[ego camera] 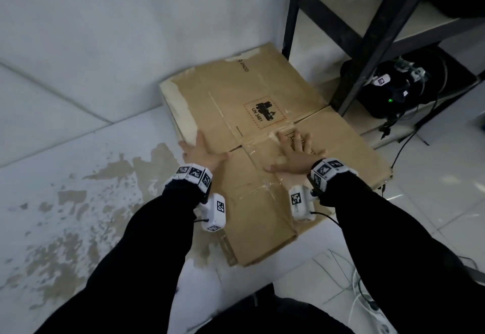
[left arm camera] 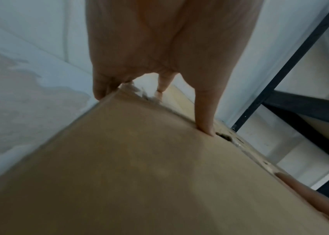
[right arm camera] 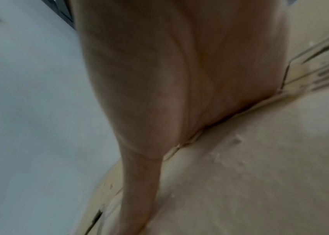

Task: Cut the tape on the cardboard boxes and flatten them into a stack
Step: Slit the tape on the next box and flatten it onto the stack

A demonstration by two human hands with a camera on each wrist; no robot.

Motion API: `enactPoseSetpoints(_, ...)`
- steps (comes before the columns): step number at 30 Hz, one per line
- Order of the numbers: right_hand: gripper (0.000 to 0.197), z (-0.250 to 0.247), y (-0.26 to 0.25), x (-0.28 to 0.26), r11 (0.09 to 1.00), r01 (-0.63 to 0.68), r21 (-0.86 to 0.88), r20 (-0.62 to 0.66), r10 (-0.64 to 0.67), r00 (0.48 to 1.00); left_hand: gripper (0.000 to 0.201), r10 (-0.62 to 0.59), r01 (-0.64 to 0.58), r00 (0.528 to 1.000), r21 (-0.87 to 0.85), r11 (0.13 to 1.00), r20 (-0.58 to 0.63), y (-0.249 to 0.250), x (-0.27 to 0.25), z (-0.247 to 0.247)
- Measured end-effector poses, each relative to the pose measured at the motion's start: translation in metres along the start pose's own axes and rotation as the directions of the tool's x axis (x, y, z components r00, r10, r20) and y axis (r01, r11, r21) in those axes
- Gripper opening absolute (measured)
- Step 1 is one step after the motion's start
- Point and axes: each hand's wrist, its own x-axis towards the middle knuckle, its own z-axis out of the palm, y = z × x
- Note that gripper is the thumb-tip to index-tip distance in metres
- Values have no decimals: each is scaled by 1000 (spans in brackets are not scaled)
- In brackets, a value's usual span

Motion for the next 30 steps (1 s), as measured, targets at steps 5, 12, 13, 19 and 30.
enactPoseSetpoints(5,108,4,-6,-1,999,-33,16,-54,34,998,99,14,-14,1000,52,999,-7,-1,-2,-3)
enactPoseSetpoints(12,36,35,-60,-38,981,100,-164,-423,-161,892,41,50,-12,997,-533,846,56,-75,-89,-18)
enactPoseSetpoints(13,37,42,-70,-44,965,184,-186,-416,-248,875,36,11,24,998,-584,812,55,-96,-111,-17)
enactPoseSetpoints(19,28,124,-150,-120,704,707,74,-180,-688,703,24,-318,265,946,-718,643,65,-258,-244,21)
enactPoseSetpoints(30,31,403,-263,-196,407,891,-202,877,-330,350,24,-815,574,270,-765,-291,512,-522,-462,173)
